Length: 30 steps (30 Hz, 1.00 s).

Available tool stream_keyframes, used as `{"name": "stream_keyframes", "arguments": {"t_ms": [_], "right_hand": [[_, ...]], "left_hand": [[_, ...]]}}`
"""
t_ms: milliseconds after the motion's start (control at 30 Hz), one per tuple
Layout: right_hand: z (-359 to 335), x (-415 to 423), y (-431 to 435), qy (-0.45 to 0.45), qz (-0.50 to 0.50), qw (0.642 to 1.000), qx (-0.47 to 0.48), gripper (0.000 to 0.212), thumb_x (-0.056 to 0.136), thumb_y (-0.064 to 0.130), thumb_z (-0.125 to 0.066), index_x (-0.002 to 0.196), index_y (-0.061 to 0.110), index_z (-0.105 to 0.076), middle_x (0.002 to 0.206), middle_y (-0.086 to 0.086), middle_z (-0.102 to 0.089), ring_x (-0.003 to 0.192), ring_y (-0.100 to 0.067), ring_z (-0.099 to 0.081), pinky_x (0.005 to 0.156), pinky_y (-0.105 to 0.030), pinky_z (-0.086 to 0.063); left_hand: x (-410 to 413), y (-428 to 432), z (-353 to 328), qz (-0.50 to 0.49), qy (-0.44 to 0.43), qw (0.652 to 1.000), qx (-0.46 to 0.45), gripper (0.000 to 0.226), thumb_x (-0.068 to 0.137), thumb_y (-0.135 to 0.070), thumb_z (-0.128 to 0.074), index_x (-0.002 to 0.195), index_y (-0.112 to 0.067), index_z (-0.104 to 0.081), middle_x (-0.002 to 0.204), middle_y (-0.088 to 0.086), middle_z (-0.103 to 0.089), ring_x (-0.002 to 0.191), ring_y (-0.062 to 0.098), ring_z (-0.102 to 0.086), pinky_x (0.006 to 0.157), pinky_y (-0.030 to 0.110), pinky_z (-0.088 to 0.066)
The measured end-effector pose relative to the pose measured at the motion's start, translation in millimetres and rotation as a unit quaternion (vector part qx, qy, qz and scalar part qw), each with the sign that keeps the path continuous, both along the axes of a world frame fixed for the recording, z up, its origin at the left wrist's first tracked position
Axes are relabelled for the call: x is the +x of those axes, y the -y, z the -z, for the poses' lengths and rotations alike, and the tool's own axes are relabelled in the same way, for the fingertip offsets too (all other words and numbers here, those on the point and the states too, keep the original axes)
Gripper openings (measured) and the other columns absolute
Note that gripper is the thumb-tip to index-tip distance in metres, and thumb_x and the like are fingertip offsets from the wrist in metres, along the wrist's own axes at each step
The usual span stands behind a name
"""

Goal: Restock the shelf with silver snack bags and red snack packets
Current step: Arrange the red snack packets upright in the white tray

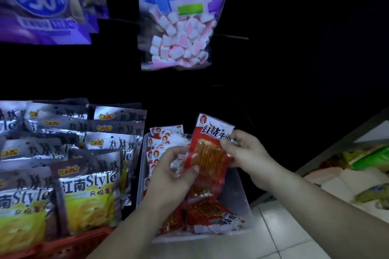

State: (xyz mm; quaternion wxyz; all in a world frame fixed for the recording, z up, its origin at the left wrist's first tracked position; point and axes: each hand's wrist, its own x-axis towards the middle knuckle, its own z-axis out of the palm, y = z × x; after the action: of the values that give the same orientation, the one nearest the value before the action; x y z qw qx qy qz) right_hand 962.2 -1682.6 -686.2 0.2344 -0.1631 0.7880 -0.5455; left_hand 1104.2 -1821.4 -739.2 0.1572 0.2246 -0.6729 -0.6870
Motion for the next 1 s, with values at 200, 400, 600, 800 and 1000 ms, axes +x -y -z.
{"name": "stream_keyframes", "arguments": {"t_ms": [200, 400, 600, 800, 1000], "right_hand": [[-38.7, 75.9, 0.4, -0.039, 0.009, 0.997, -0.07, 0.036, 0.09, 0.011, -0.077, 0.118, 0.026, -0.06, 0.1, -0.006, -0.078, 0.094, -0.026, -0.075, 0.077, -0.041, -0.061], [-70.6, 139.3, 26.0, -0.097, -0.013, 0.992, -0.075, 0.042, 0.093, 0.004, -0.072, 0.113, 0.041, -0.069, 0.108, 0.002, -0.076, 0.103, -0.018, -0.071, 0.087, -0.031, -0.059], [-78.8, 197.3, 57.1, -0.092, -0.159, 0.983, -0.016, 0.042, 0.092, 0.003, -0.071, 0.117, 0.036, -0.07, 0.085, 0.002, -0.071, 0.054, -0.009, -0.05, 0.05, -0.021, -0.042], [-62.0, 231.0, 69.8, -0.037, -0.149, 0.988, 0.002, 0.025, 0.088, 0.016, -0.08, 0.108, 0.021, -0.066, 0.074, -0.011, -0.07, 0.048, -0.007, -0.053, 0.048, -0.019, -0.04], [-24.6, 238.4, 81.5, -0.015, -0.249, 0.951, 0.181, 0.022, 0.087, 0.021, -0.081, 0.104, 0.016, -0.069, 0.087, -0.006, -0.068, 0.079, -0.022, -0.064, 0.069, -0.035, -0.052]], "left_hand": [[40.9, 8.9, -58.6, -0.004, -0.072, 0.996, 0.053, 0.028, 0.089, -0.002, -0.075, 0.106, -0.017, -0.057, 0.103, -0.001, -0.077, 0.098, 0.023, -0.072, 0.08, 0.027, -0.057], [111.0, 28.3, -98.5, -0.044, -0.087, 0.995, -0.021, 0.072, 0.085, -0.004, -0.08, 0.136, -0.045, -0.052, 0.117, -0.003, -0.069, 0.101, 0.011, -0.069, 0.077, 0.035, -0.057], [174.4, 68.9, -122.0, -0.032, -0.041, 0.927, -0.371, 0.07, 0.085, -0.024, -0.074, 0.148, -0.038, -0.047, 0.151, -0.008, -0.047, 0.14, 0.004, -0.044, 0.112, 0.033, -0.044], [210.5, 94.7, -130.6, 0.077, 0.071, 0.952, -0.288, 0.019, 0.095, -0.012, -0.071, 0.112, -0.018, -0.075, 0.101, -0.013, -0.071, 0.09, -0.014, -0.062, 0.076, 0.004, -0.048], [237.6, 118.7, -97.4, 0.176, 0.251, 0.919, -0.248, 0.019, 0.089, -0.017, -0.075, 0.099, -0.034, -0.075, 0.099, -0.008, -0.074, 0.086, 0.023, -0.073, 0.072, 0.045, -0.063]]}}
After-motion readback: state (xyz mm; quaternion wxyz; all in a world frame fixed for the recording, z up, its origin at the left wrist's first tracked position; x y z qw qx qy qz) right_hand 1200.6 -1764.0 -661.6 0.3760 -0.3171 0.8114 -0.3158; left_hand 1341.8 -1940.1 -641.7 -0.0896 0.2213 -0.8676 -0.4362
